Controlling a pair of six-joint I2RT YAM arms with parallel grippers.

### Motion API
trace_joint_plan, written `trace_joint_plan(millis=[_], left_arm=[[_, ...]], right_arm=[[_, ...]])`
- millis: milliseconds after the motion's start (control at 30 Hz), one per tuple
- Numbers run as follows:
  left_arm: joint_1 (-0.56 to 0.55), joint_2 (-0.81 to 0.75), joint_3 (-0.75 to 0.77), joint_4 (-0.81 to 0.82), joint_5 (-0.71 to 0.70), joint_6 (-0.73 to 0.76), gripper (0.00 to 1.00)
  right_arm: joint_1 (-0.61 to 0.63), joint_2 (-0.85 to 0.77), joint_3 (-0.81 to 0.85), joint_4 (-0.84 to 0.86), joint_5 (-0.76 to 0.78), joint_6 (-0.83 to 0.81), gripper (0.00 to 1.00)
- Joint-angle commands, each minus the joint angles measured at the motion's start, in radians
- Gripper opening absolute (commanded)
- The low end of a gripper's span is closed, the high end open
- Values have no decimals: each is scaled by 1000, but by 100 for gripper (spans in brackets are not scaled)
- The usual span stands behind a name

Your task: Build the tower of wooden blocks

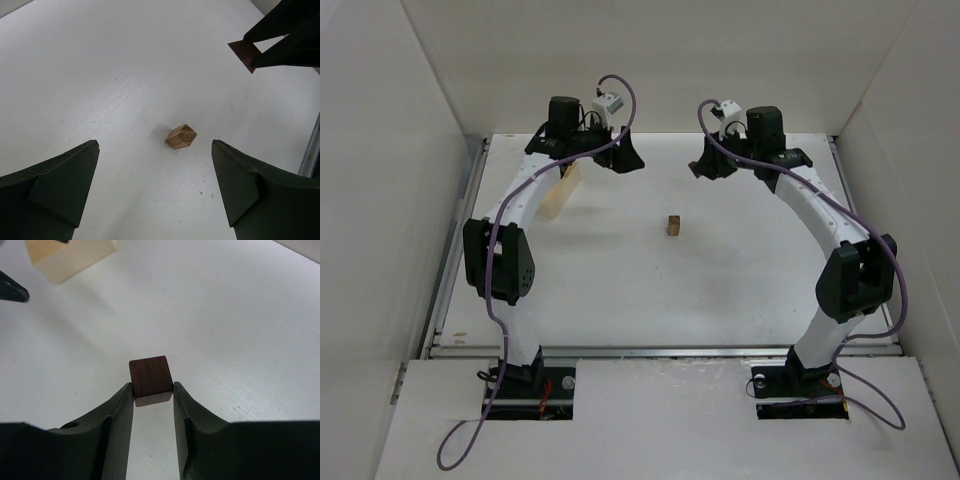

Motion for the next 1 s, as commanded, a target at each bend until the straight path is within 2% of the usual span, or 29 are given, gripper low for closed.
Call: trace_joint_plan(millis=[0,233,400,467,500,633,767,967], left_arm=[[0,-70,-5,-33,-46,83,94],[0,-70,-14,-33,-106,83,94],[9,-70,-14,-44,-270,83,94],[23,-70,-39,-44,-283,83,95],[35,-79,-52,-44,-305,69,95],[59,-98,-125,-44,-371,55,95],[59,-98,-166,-53,-470,55,95],[69,-98,-217,-53,-481,55,95]], right_arm=[[33,-14,-10,-44,89,-150,5],[83,-34,-40,-20,135,-300,5],[121,-46,-78,-29,144,-542,5],[132,-46,-87,-53,122,-613,5],[132,-46,-87,-65,102,-701,5],[132,-34,-98,-139,-50,-913,5],[141,7,-72,-207,-112,-984,5],[150,98,14,-299,-132,-1071,5]])
